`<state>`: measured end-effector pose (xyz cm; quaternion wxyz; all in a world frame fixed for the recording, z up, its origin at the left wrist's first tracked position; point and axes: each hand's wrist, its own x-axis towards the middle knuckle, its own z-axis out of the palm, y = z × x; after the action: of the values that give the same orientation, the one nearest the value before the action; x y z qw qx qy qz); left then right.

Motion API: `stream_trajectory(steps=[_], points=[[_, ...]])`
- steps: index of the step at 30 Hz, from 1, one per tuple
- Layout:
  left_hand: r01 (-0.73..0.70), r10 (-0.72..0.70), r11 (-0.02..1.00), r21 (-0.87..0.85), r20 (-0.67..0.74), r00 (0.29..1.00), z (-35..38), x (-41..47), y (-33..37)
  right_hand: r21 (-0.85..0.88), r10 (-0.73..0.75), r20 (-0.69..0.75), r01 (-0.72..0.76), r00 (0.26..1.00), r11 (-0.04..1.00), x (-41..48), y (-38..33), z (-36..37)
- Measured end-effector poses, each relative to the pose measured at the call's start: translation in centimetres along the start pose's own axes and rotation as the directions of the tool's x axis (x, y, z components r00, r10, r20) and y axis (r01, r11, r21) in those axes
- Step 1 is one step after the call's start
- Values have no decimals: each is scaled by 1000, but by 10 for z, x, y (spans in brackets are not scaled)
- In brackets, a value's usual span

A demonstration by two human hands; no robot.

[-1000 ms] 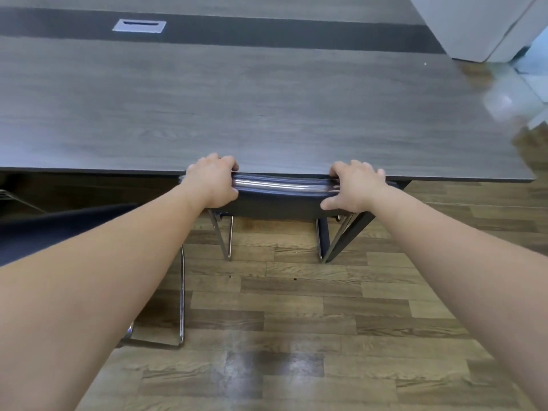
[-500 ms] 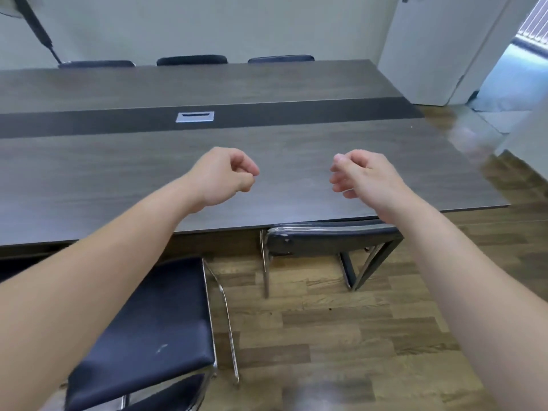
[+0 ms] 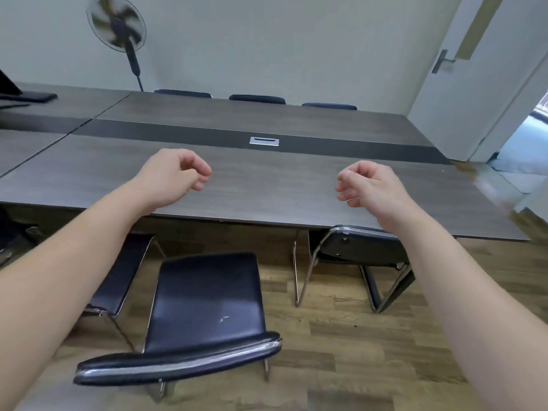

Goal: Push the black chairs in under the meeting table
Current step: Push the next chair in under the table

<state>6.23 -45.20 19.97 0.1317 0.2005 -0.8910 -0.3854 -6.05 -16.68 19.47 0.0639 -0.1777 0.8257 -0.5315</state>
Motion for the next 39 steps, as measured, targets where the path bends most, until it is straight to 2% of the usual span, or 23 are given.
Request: stream_trajectory(steps=[3, 6, 13, 19, 26, 29, 32, 34, 37, 39], points=[[48, -48, 999, -16, -39, 998, -36, -49, -31, 5, -33, 39, 33, 999, 999, -41, -21, 40], [82, -82, 997, -2, -20, 996, -63, -88, -56, 15, -25, 54, 24, 998, 1000, -77, -40, 71], [93, -94, 995, -37, -14, 995, -113, -125, -97, 13, 2, 60, -3, 998, 1000, -123, -81, 127], [144, -140, 989, -32, 107, 984, -104, -137, -144, 0, 109, 73, -110, 991, 994, -137, -80, 181], [190, -223, 971, 143, 265, 938, -54, -147, -213, -136, 259, 141, -241, 955, 961, -143, -19, 249], [229, -264, 962, 148, 295, 918, -25, -155, -235, -216, 307, 170, -269, 936, 939, -142, 19, 268], [227, -296, 947, 226, 347, 890, 2, -164, -263, -354, 336, 196, -253, 921, 900, -141, 55, 284], [156, -313, 919, 363, 430, 847, 21, -169, -286, -440, 400, 208, -280, 893, 853, -140, 82, 293], [-6, -389, 778, 629, 488, 781, 44, -184, -321, -590, 531, 265, -300, 805, 750, -150, 121, 301], [-80, -370, 710, 700, 466, 804, 56, -189, -339, -725, 586, 295, -223, 754, 652, -156, 143, 301]])
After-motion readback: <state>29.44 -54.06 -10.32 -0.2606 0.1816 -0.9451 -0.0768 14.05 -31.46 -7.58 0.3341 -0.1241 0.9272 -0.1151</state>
